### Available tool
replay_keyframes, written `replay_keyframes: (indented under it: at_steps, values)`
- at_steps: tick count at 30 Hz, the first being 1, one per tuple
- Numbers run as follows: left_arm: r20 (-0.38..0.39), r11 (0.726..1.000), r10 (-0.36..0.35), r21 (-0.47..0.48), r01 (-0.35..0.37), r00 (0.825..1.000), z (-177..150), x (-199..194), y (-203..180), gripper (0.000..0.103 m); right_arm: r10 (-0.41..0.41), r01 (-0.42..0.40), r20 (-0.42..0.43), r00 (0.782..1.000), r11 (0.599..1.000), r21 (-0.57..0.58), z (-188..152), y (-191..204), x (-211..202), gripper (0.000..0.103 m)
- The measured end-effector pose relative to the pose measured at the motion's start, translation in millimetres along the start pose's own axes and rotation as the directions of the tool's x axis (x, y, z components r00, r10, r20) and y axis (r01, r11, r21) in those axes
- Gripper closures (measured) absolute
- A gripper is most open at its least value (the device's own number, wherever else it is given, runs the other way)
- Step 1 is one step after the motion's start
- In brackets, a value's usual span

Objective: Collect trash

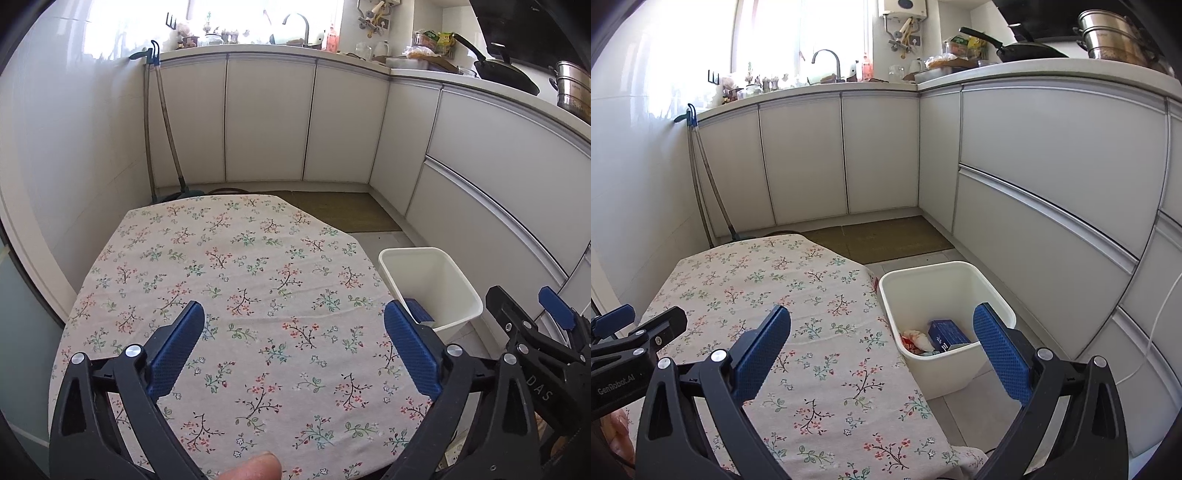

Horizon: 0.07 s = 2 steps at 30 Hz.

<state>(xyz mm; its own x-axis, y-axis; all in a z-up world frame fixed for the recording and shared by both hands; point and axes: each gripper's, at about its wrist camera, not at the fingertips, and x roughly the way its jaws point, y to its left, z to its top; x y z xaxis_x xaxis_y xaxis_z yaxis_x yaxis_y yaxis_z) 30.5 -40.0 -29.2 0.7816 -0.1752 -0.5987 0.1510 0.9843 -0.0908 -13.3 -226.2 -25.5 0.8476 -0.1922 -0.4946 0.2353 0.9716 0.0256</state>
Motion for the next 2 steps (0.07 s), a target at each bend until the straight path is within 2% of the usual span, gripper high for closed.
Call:
replay_keyframes:
  at_steps: [2]
  values:
    - [0.001,1.000,0.005,-0.005,-0.005,1.000,0.0,-0.2,0.5,0.007,-0.001,0.001,-0.004,1.000,1.000,0.003,0.0,-0.3,0.8,0.007]
